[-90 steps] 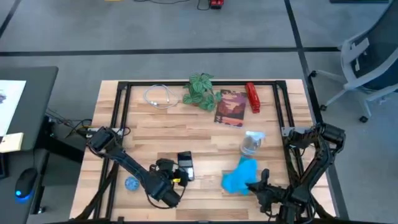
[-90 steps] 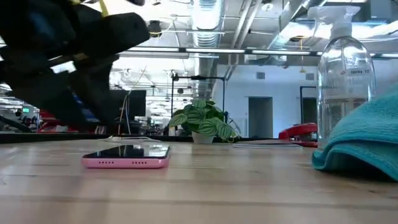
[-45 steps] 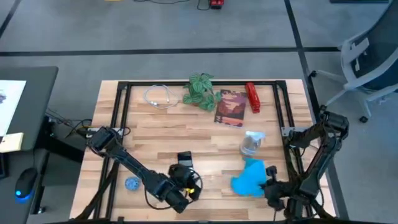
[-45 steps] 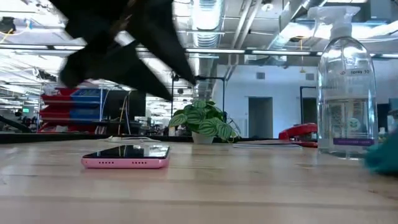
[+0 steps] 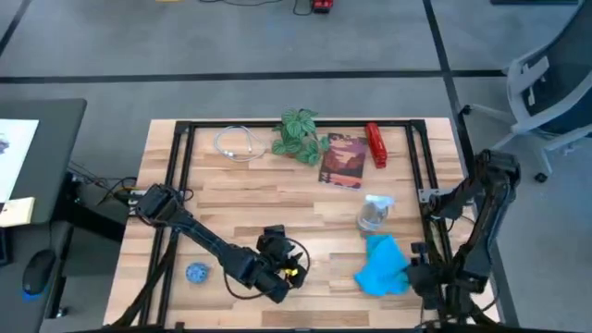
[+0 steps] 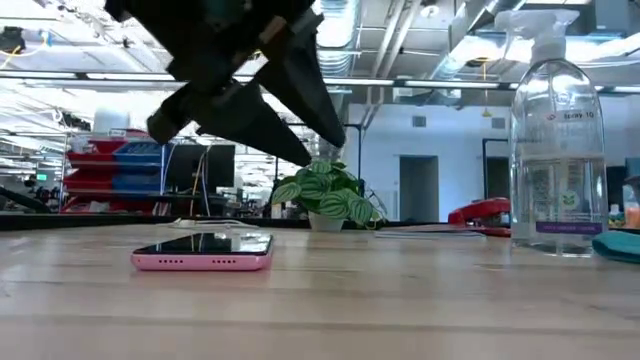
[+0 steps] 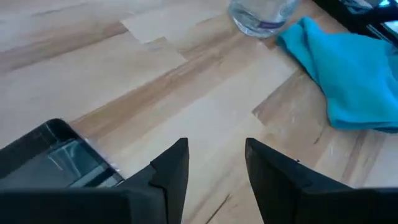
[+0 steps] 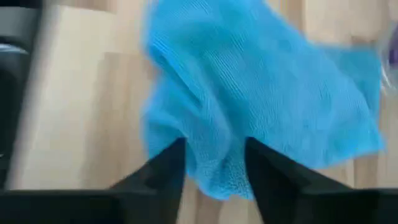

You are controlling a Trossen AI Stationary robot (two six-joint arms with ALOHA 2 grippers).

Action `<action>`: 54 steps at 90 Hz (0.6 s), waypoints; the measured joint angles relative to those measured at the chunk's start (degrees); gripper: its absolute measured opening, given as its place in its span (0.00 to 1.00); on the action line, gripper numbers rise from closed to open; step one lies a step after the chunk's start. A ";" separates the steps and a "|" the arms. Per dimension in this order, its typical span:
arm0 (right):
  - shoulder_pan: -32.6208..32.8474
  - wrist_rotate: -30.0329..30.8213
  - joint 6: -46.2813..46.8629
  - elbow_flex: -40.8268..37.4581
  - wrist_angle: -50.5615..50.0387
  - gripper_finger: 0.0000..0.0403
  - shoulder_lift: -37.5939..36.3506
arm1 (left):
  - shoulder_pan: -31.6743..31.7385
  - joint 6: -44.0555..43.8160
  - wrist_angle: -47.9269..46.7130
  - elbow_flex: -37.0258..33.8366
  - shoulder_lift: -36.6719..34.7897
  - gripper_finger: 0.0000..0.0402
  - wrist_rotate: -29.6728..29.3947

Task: Apply microfiber cloth
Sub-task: Wipe the back and front of the pink cellphone with the blue microfiber cloth, then move the transparent spray bottle to the center of the table

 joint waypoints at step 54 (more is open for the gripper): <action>-2.67 24.38 -18.58 -15.87 -1.69 0.67 -50.41 | 13.60 21.87 -0.98 -9.57 -17.70 0.01 0.51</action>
